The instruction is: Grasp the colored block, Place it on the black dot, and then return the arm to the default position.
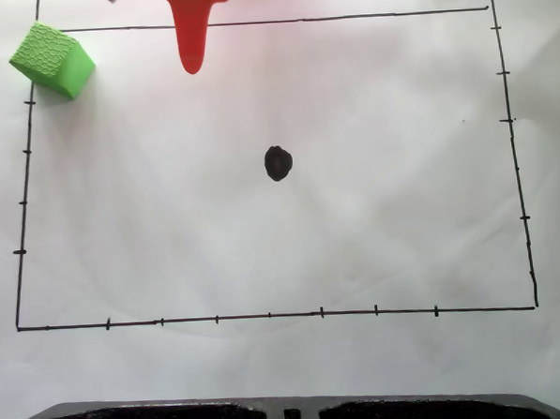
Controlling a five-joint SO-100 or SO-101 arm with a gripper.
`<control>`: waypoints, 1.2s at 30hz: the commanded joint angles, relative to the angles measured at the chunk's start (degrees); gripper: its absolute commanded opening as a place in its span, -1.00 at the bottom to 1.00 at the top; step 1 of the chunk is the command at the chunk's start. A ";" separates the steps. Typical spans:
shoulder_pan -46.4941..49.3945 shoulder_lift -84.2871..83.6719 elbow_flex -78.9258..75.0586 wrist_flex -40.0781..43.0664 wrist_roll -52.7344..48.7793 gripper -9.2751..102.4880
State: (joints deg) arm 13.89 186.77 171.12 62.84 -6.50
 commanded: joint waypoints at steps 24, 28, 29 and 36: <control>18.46 -27.42 -28.92 11.51 -10.81 -0.83; 26.02 -33.57 -33.66 11.16 -12.04 -0.83; 27.33 -34.98 -34.63 11.16 -12.22 -0.83; 35.68 -49.31 -40.43 9.76 -9.32 -0.81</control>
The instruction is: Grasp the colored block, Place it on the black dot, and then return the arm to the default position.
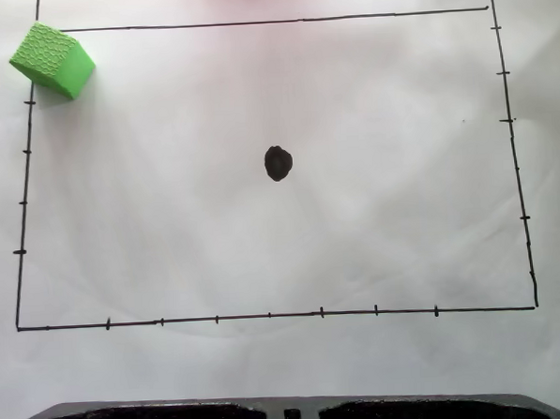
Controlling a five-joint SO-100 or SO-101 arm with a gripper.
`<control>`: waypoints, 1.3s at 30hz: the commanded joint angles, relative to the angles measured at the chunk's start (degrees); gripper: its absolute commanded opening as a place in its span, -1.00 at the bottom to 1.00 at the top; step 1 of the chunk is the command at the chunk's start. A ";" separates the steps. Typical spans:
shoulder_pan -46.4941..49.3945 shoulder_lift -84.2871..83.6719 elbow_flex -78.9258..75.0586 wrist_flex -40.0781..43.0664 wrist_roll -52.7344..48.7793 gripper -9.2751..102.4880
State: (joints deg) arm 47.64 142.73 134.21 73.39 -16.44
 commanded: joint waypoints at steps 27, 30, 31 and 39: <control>5.80 -25.14 -4.75 -13.18 -3.08 -0.19; 5.62 -26.81 -4.39 -14.50 -2.99 -0.17; 5.62 -27.42 -4.22 -15.12 -3.08 -0.16; 4.83 -31.99 -3.60 -18.46 -3.69 -0.07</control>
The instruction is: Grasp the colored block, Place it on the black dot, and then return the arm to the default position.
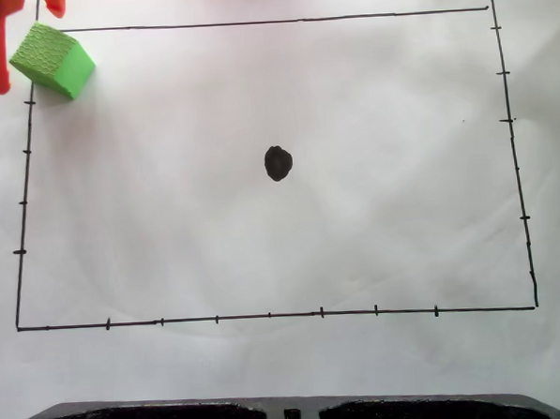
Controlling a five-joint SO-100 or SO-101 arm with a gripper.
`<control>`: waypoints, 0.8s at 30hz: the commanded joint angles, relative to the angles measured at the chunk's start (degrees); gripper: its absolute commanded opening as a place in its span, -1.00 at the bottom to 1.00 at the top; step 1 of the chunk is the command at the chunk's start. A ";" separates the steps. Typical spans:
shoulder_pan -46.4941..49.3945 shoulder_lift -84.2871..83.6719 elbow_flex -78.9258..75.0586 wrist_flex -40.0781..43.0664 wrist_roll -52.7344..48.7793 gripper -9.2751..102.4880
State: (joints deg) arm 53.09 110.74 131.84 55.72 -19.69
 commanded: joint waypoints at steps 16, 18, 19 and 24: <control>-1.49 -3.25 0.44 -3.43 -2.37 -0.18; -1.23 -3.25 0.44 -3.43 -2.55 -0.20; -1.23 -3.34 0.44 -3.52 -2.55 -0.21; -1.23 -3.52 0.44 -3.87 -2.55 -0.26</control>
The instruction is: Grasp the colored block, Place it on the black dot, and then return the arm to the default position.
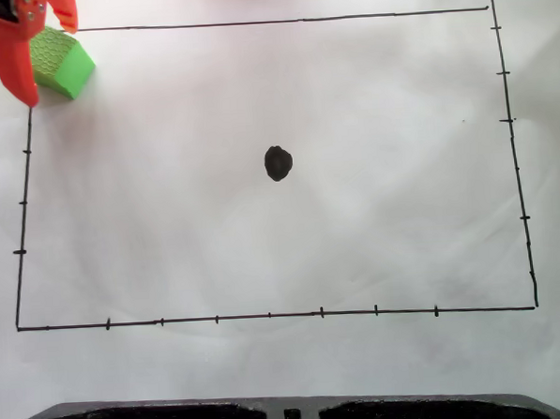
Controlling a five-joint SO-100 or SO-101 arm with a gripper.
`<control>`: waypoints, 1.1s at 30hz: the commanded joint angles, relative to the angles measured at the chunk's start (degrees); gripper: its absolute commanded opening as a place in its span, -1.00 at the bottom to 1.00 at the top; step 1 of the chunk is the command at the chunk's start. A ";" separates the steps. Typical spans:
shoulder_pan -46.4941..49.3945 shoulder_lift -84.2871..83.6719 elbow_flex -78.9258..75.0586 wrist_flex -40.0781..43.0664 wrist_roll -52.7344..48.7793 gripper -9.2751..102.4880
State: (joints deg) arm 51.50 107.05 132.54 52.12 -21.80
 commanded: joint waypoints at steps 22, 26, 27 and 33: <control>0.53 1.23 -2.37 0.00 3.16 -0.52; -2.64 1.14 -7.65 4.39 5.63 -0.54; -3.78 0.97 -8.96 5.54 6.59 -0.54; -10.90 0.53 -14.06 9.84 9.76 -0.56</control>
State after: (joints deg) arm 42.89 107.05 121.73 61.00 -12.66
